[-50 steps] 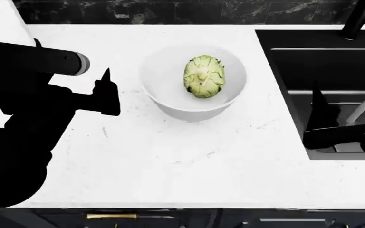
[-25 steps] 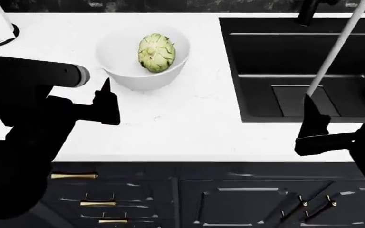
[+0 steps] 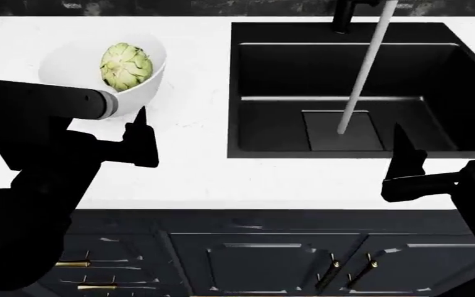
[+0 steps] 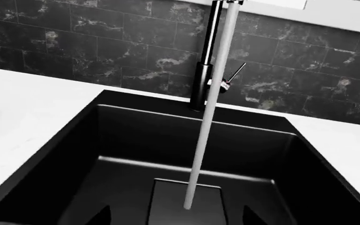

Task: Pick the tomatos and chili peppers from the sink and place them in one bowl. Place the artichoke in the other bowl. Then turn off the sink faucet.

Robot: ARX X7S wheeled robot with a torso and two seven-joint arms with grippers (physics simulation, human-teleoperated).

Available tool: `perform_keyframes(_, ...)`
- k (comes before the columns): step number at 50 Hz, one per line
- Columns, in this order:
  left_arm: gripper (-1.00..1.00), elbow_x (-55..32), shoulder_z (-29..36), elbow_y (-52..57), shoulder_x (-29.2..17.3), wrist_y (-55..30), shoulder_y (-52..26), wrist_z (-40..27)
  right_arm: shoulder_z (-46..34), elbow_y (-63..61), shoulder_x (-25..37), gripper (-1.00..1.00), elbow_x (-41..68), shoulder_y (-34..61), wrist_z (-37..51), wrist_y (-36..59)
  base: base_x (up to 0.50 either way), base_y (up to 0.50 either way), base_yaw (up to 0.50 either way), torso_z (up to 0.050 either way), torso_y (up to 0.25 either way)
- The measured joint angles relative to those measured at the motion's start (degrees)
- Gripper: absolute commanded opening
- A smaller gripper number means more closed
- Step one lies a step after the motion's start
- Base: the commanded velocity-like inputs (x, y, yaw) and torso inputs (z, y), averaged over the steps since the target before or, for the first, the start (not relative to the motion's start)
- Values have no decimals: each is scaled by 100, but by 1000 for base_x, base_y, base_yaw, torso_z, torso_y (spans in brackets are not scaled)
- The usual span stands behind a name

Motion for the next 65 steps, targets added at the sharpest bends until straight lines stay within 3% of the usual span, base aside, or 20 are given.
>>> perform_keyframes(38, 100, 42, -20, -92, -21, 37, -20, 65, -186, 17, -22, 100, -82, 148, 21, 0, 15, -495, 0, 0, 0)
perform_keyframes(65, 100, 164, 10, -144, -39, 106, 98, 174, -486, 63, -151, 100, -417, 288, -130, -46, 305, -16, 0, 0, 0)
